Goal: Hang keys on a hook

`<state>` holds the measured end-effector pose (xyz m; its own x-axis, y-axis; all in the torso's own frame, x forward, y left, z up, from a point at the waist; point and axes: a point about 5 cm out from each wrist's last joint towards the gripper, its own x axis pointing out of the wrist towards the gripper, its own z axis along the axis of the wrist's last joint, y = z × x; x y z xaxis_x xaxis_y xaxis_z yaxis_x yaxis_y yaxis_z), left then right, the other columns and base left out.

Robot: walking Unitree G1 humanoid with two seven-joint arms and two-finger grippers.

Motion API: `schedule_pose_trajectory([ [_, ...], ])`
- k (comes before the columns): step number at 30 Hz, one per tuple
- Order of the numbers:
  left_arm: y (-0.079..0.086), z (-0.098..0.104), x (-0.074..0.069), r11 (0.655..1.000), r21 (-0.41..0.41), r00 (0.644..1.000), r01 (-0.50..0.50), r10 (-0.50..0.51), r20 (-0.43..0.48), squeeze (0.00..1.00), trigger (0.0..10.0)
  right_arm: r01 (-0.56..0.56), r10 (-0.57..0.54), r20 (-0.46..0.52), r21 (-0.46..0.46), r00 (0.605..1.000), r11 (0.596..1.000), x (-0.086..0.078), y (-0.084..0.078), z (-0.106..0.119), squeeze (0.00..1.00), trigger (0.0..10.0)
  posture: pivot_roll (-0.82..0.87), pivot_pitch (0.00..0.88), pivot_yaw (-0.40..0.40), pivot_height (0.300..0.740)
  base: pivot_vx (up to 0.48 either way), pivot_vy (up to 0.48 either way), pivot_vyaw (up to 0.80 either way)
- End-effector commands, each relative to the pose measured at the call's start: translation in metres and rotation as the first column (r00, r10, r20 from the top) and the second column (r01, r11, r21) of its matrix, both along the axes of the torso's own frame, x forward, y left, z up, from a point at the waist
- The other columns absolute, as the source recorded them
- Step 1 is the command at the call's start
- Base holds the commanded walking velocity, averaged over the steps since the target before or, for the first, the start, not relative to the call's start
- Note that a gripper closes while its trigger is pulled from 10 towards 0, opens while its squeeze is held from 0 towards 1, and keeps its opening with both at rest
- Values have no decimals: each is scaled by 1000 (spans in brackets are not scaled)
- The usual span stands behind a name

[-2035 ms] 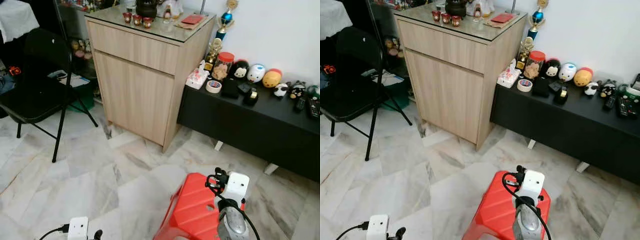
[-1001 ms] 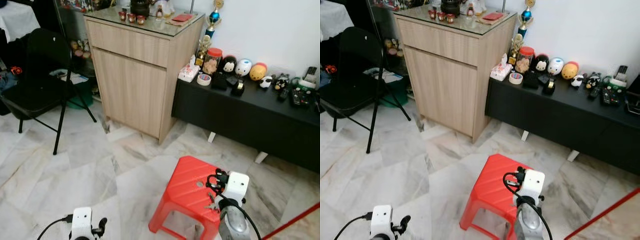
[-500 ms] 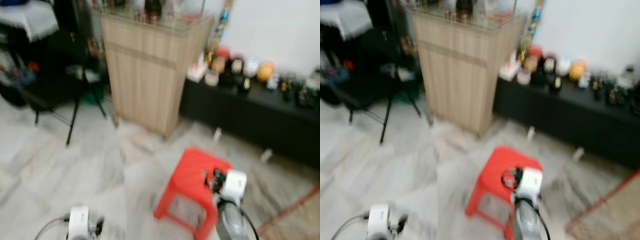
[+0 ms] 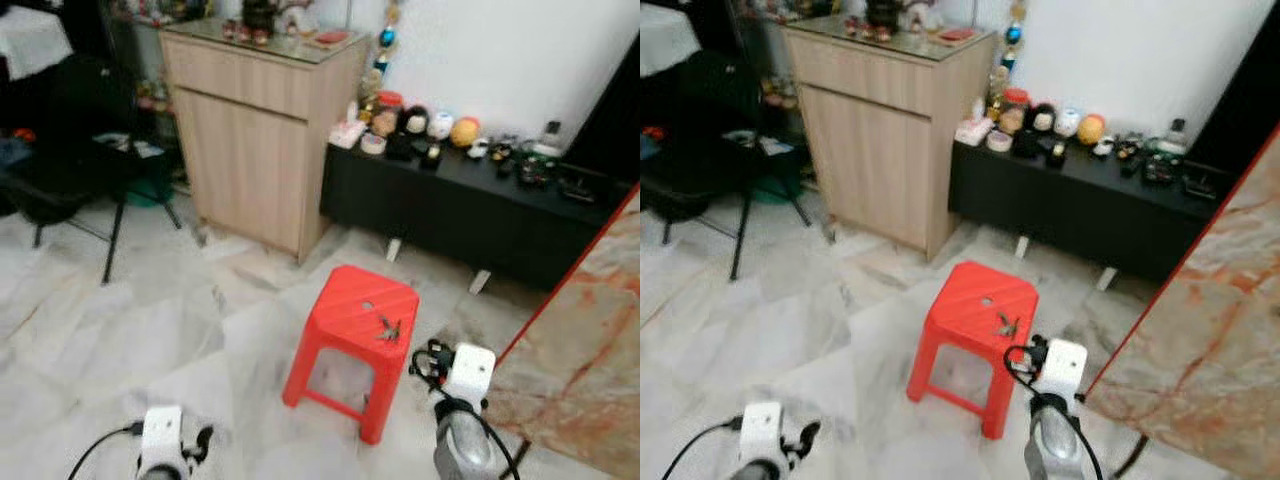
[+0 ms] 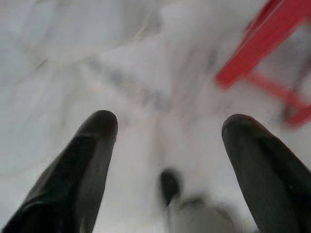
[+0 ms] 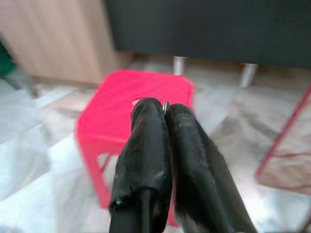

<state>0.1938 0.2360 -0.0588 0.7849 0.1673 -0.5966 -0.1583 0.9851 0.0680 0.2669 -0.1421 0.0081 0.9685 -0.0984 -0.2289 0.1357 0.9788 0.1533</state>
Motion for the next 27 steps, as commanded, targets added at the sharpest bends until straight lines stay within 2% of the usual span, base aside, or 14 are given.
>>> schedule_pose_trajectory([
  [1,-5,1,3,1000,-13,1000,7,-7,15,0,10000,37,-37,-21,-7,999,999,-6,-10,-5,0,10000,86,1,-97,740,-349,0,0],
  [5,-5,6,10,1000,-10,999,22,-21,49,0,10000,36,-36,-25,-10,999,999,-5,-10,-5,0,10000,87,3,-97,740,-347,0,0],
  [12,-14,21,31,993,15,981,118,-119,153,0,10000,37,-37,-15,-1,999,999,0,-10,0,0,10000,83,1,-94,740,-325,0,0],
  [16,-17,37,47,985,29,953,168,-170,251,0,10000,30,-30,12,18,999,999,6,-8,8,0,10000,83,0,-92,740,0,0,0],
  [18,-18,40,50,983,32,947,182,-184,265,0,10000,28,-28,16,20,999,999,7,-8,9,0,10000,83,0,-92,740,0,0,0],
  [20,-20,49,57,971,43,921,234,-236,309,0,10000,12,-13,28,27,1000,1000,11,-5,14,0,10000,84,0,-88,740,0,0,0],
  [21,-20,49,57,971,43,921,234,-236,309,0,10000,12,-13,28,27,1000,1000,11,-5,14,0,10000,84,0,-88,740,0,0,0],
  [22,-24,57,64,959,48,895,281,-280,347,0,10000,-9,8,32,46,999,999,15,-2,19,0,10000,83,0,-87,740,0,0,0],
  [23,-24,57,64,959,48,895,281,-280,347,0,10000,-9,8,32,46,999,999,15,-2,19,0,10000,83,0,-87,740,0,0,0],
  [24,-28,66,71,943,49,865,329,-321,385,0,10000,-38,36,40,66,999,997,18,2,23,0,10000,83,0,-87,740,0,0,0],
  [27,-38,80,80,910,63,809,410,-395,435,0,10000,-76,72,54,94,996,993,23,7,30,0,10000,86,0,-87,740,0,0,0],
])
